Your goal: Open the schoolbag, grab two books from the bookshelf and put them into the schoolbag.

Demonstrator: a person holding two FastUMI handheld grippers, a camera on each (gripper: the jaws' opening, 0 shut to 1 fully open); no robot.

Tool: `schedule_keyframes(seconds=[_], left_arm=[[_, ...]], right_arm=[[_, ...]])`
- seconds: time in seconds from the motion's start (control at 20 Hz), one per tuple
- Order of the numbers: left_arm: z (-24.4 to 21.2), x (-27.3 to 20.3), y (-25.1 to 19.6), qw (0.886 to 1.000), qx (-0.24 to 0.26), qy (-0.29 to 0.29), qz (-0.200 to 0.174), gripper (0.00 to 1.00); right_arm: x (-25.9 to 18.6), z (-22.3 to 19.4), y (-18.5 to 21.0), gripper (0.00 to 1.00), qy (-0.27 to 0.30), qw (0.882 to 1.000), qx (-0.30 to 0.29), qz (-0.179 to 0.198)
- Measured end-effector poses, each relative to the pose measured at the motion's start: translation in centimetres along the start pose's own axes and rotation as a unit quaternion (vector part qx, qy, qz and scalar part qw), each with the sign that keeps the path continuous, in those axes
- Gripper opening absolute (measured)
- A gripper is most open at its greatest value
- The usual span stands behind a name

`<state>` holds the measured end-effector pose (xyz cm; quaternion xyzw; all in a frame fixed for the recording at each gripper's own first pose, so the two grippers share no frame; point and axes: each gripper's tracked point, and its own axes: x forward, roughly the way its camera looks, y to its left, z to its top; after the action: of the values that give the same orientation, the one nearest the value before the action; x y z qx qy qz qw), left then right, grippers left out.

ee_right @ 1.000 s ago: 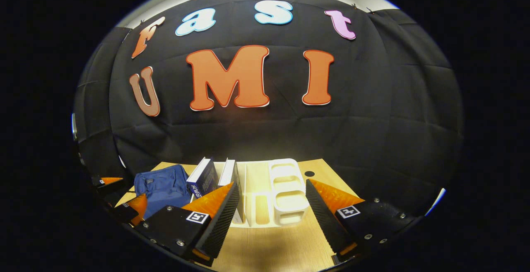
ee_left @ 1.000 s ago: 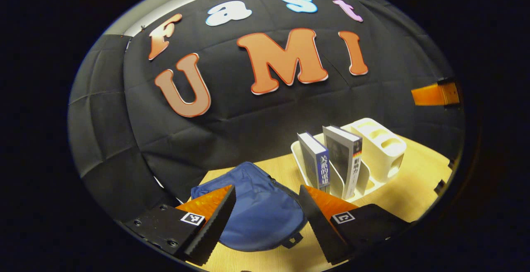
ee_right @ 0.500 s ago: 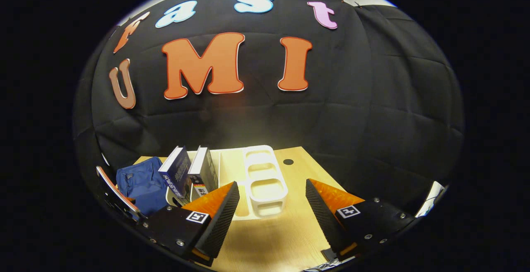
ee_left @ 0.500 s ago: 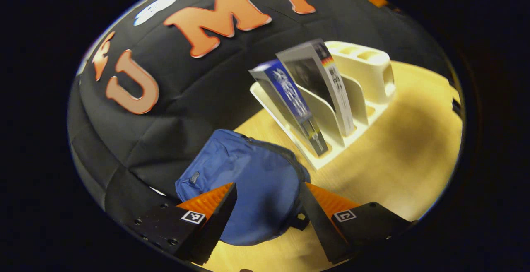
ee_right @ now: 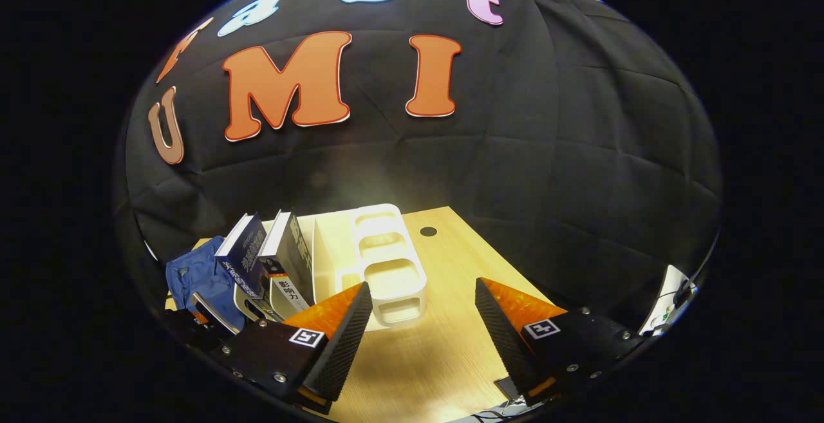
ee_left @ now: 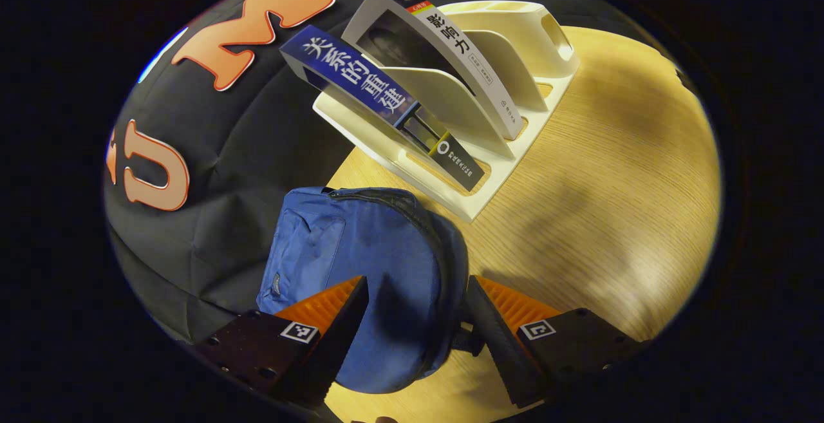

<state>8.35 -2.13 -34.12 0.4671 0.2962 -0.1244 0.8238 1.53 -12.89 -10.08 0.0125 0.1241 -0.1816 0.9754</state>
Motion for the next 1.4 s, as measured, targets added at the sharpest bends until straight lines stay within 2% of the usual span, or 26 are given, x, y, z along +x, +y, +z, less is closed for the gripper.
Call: schedule_keyframes(seconds=[0.3, 0.45, 0.6, 0.75, 0.8, 0.85, 0.9, 1.0, 1.05, 1.15, 1.4], left_arm=[[-2.5, -0.3, 1.4, 0.999, -0.032, 0.033, 0.008, 0.98], [-3.5, -0.4, 1.7, 0.998, -0.041, 0.048, 0.002, 0.98], [-3.6, -0.1, 0.9, 0.998, -0.037, 0.051, -0.025, 0.96], [-3.6, -0.6, 0.9, 0.998, -0.033, 0.056, -0.025, 0.63], [-3.7, -0.4, 1.1, 0.998, -0.030, 0.059, -0.023, 0.35], [-3.5, -0.8, 1.2, 0.997, -0.026, 0.063, -0.025, 0.37], [-3.6, -0.7, 1.4, 0.997, -0.021, 0.065, -0.026, 0.34], [-3.8, -0.6, 1.9, 0.997, -0.011, 0.075, -0.026, 0.15], [-3.7, -0.8, 1.8, 0.996, -0.004, 0.072, -0.043, 0.06], [-3.4, -1.0, 2.0, 0.996, -0.014, 0.059, -0.069, 0.01], [-2.6, -2.2, 3.5, 0.987, -0.078, 0.068, -0.124, 0.01]], right_arm=[[0.5, -0.2, 0.9, 0.97, 0.003, 1.000, -0.001, 0.007], [0.5, 0.0, 1.8, 0.97, 0.001, 1.000, -0.002, 0.018], [0.4, 0.2, 2.7, 0.97, -0.002, 1.000, -0.008, 0.028], [0.1, 0.5, 2.9, 0.97, -0.005, 0.999, -0.013, 0.030], [0.2, 0.5, 3.0, 0.97, -0.005, 0.999, -0.012, 0.032], [0.2, 0.5, 2.9, 0.97, -0.004, 0.999, -0.011, 0.033], [0.1, 0.4, 2.9, 0.97, -0.004, 0.999, -0.011, 0.034], [0.2, 0.5, 3.1, 0.97, -0.004, 0.999, -0.009, 0.036], [0.1, 0.6, 3.2, 0.97, -0.004, 0.999, -0.007, 0.037], [0.2, 0.8, 3.5, 0.97, -0.006, 0.999, -0.005, 0.042], [0.2, 1.4, 4.1, 0.97, -0.013, 0.998, 0.000, 0.057]])
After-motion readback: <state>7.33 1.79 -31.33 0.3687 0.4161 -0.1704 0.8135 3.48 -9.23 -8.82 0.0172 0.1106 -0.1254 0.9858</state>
